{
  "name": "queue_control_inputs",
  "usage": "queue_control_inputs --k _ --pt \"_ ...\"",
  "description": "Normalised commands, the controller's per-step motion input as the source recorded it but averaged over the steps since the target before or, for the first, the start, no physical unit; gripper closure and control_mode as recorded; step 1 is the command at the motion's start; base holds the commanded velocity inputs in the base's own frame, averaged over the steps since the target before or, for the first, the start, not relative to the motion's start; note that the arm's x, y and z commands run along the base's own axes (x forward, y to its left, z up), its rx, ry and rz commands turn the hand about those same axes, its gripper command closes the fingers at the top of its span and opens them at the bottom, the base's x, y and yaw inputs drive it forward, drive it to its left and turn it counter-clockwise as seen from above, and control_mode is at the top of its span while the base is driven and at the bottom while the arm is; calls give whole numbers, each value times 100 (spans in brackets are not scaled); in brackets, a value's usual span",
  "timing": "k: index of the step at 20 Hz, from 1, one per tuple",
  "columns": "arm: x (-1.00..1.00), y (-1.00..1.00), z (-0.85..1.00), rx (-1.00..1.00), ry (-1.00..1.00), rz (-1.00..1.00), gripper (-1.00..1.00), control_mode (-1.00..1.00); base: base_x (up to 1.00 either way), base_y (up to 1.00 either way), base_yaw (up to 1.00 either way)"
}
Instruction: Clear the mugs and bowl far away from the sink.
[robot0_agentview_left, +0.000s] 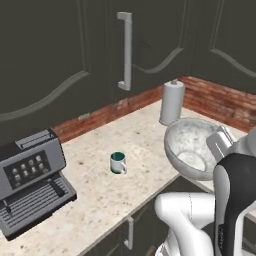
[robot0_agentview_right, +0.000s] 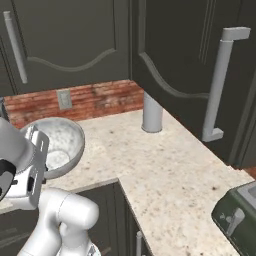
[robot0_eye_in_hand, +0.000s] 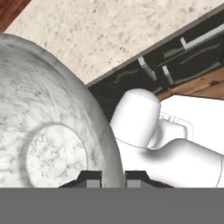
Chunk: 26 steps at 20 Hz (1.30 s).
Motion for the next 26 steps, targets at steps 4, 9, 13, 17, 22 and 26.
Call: queue_control_inputs --k 4,9,13,17,22,26 --pt "0 0 0 0 0 0 100 100 34 0 33" --pt "0 0 0 0 0 0 100 100 4 16 29" --pt "0 0 0 0 0 0 100 100 0 50 23" --pt "0 0 0 0 0 0 100 100 1 37 20" --pt "0 0 0 0 0 0 100 100 0 22 19" --pt "0 0 0 0 0 0 100 100 0 14 18"
